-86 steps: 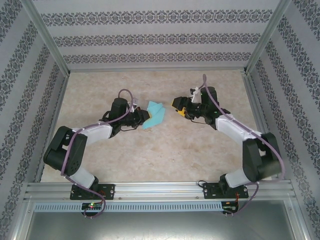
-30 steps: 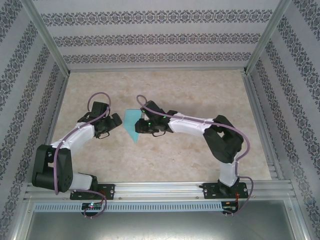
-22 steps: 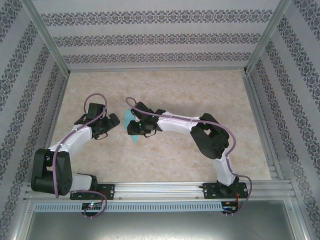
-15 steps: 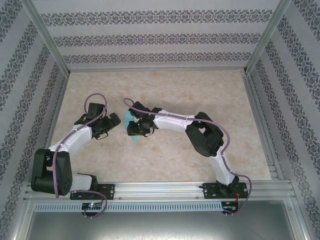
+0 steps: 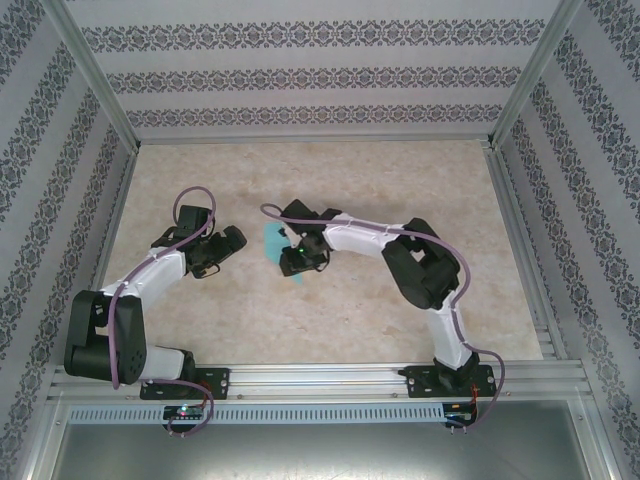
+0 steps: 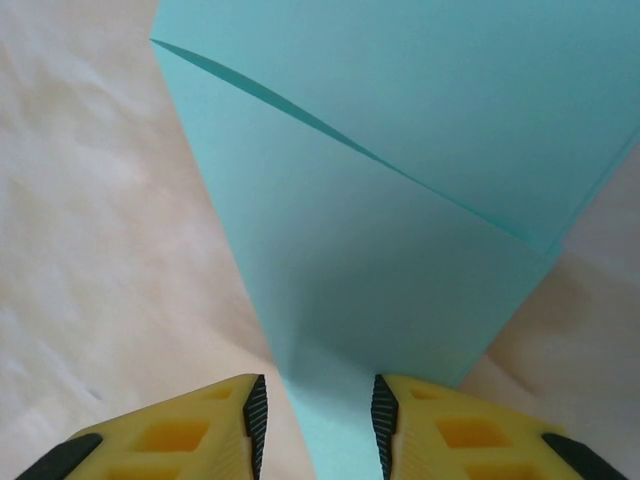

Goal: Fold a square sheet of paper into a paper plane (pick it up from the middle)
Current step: Move the paper to the center of the table, then fold the wing for the fifth time at the center of the table.

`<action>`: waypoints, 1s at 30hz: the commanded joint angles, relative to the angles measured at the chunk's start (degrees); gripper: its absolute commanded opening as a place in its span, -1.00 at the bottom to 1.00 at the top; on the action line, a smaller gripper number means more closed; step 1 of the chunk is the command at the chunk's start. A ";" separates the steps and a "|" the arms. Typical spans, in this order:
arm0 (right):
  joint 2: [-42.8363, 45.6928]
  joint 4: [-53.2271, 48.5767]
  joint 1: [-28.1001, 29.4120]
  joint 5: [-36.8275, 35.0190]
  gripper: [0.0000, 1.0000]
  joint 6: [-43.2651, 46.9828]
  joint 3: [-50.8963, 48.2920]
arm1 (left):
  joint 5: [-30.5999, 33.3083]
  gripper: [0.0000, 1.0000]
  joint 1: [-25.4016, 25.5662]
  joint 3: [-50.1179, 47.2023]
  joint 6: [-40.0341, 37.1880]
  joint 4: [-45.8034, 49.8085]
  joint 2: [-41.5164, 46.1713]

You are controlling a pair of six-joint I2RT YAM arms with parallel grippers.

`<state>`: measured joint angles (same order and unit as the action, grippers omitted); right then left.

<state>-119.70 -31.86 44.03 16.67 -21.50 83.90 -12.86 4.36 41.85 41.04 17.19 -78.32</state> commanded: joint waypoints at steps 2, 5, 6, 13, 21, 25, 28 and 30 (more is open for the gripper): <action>5.65 -6.09 -4.14 -3.35 -0.25 11.06 -6.20 | -4.35 1.00 -0.80 0.94 0.41 -2.63 -0.59; 11.31 -4.62 -7.20 0.17 -0.28 5.93 -7.57 | -7.89 1.00 -0.69 0.82 -0.07 -3.79 -0.74; 14.14 -1.72 -7.91 1.87 -0.22 2.91 -8.97 | -9.07 1.00 -0.51 0.83 -0.10 -4.36 -0.79; 21.88 9.87 -7.08 -3.07 -0.01 -12.61 -15.39 | -13.28 1.00 1.98 0.86 1.50 -8.04 -1.30; 16.77 15.76 -5.90 -1.18 -0.02 -20.06 -15.67 | -16.39 1.00 5.98 -1.04 7.98 -16.45 -3.42; 12.94 16.59 -6.11 -0.28 -0.03 -21.05 -14.34 | -17.22 1.00 8.05 -0.53 9.18 -18.61 -6.41; 10.83 15.71 -6.24 0.04 -0.05 -20.18 -12.75 | -18.61 1.00 9.26 -0.72 10.98 -22.20 -8.84; 9.73 15.25 -6.58 -0.12 -0.06 -19.91 -12.50 | -19.56 1.00 10.02 -0.45 12.03 -23.98 -10.58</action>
<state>-109.03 -16.88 37.65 15.97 -40.77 69.14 -30.13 13.28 41.45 50.39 -1.39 -87.37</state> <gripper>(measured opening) 0.472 0.998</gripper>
